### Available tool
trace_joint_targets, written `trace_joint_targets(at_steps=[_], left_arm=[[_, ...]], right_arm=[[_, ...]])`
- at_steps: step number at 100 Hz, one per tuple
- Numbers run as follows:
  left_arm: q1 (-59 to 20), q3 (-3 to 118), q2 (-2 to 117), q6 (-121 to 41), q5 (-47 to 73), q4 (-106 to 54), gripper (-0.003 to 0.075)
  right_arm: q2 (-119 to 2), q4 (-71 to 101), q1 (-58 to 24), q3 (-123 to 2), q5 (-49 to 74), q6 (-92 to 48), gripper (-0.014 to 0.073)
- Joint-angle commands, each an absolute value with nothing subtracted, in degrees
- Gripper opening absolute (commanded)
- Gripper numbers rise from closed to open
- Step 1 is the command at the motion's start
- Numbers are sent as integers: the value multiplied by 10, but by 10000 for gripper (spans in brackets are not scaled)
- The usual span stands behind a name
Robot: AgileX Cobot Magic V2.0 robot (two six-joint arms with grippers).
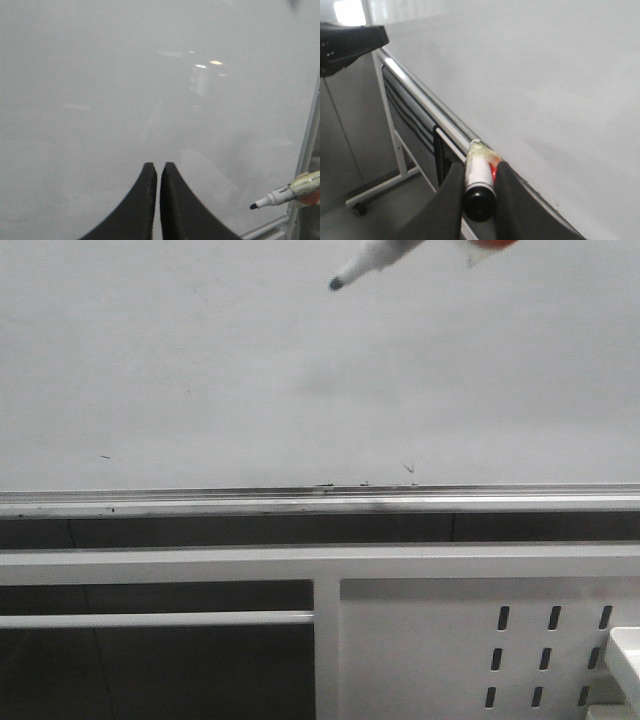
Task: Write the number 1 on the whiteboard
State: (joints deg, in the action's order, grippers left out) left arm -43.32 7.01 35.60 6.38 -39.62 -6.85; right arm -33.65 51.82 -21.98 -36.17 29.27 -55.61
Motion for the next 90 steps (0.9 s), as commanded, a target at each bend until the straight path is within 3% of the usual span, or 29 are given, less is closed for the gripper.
trace_joint_targets(at_steps=[1, 53, 90], left_arm=[[-421, 80, 356, 61, -450, -82, -20], [-415, 80, 356, 58, -448, -82, -20], [-415, 80, 356, 48, -448, -82, -20]], right_arm=[[-320, 529, -210, -368, 241, -533, -69], [-382, 513, -209, -368, 284, -501, -69], [-382, 528, -209, -368, 191, -501, -69]])
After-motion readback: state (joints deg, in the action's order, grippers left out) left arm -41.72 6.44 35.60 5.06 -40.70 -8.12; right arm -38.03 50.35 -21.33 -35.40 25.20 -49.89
